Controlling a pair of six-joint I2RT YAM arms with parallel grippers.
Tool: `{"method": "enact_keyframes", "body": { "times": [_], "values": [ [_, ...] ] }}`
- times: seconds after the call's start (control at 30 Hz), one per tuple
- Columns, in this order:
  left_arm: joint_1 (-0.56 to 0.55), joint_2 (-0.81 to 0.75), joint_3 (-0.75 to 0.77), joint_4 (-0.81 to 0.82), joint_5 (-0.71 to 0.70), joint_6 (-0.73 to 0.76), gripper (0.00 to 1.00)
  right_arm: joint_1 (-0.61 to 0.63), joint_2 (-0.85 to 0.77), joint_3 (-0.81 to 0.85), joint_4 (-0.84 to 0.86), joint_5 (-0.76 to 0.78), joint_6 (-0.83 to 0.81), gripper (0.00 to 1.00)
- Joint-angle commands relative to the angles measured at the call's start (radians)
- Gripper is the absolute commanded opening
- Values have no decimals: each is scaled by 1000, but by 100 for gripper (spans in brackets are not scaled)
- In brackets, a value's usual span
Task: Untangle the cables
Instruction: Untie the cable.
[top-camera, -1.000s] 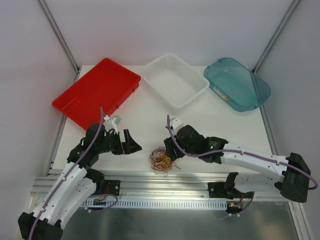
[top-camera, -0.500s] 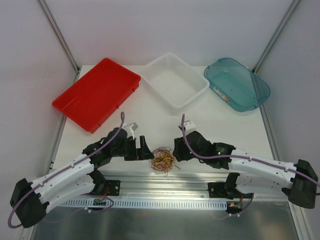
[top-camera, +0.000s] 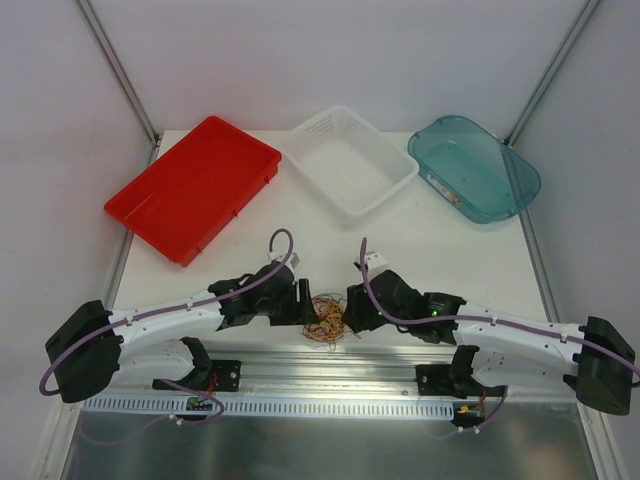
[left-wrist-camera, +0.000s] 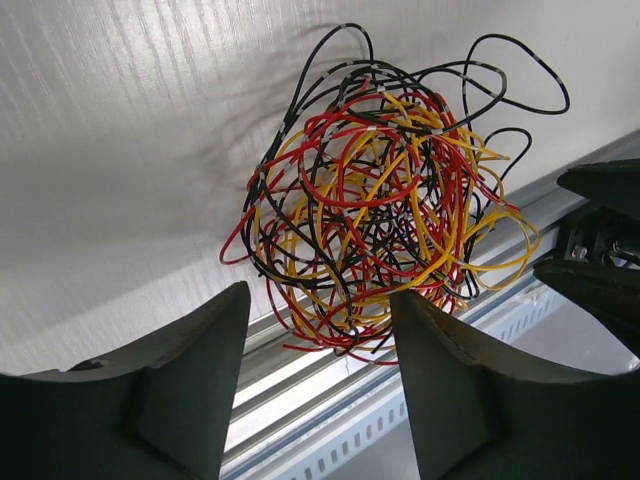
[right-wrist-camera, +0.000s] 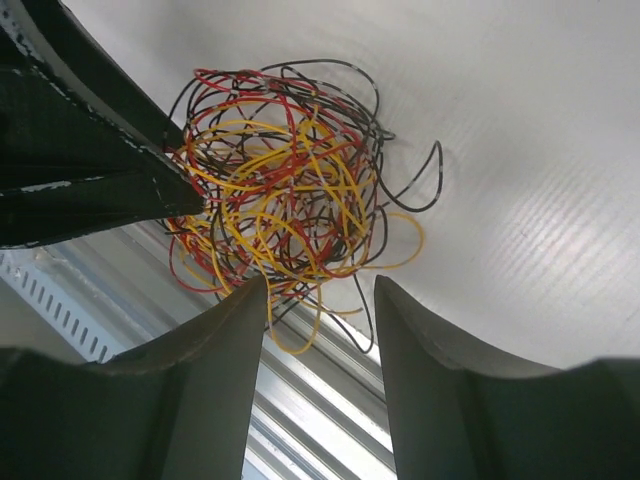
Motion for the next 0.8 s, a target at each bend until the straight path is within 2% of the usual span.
{"method": "enact_keyframes", "body": {
  "times": [0.0, 0.03, 0.07, 0.13, 0.17, 0.23, 0.4, 0.53, 0.57, 0.63, 0.77],
  "values": [
    [-17, 10, 29, 44, -49, -28, 57, 5, 22, 1, 93, -40, -7, 50],
    [-23, 10, 26, 45, -51, -31, 53, 7, 25, 1, 107, -53, -12, 50],
    [-23, 11, 22, 47, -51, -35, 42, 8, 28, 4, 109, -58, -15, 50],
    [-26, 10, 16, 53, -52, -33, 30, 16, 29, 7, 119, -61, -27, 50],
    [-28, 11, 13, 53, -51, -33, 20, 19, 31, 9, 121, -64, -29, 50],
    [-29, 8, 12, 56, -51, -33, 13, 19, 40, 10, 121, -58, -32, 50],
    [-36, 10, 19, 62, -48, -24, 3, 19, 74, 15, 132, -47, -34, 47],
    [-36, 3, 19, 61, -54, -25, 1, 20, 97, 18, 135, -46, -35, 39],
    [-36, 0, 17, 61, -57, -27, 1, 20, 97, 19, 135, -43, -34, 33],
    [-37, -4, 16, 61, -60, -27, 0, 20, 92, 19, 127, -34, -35, 27],
    [-36, -29, -10, 56, -110, -36, 0, 17, 42, 24, 61, 31, -30, 1]
  ]
}}
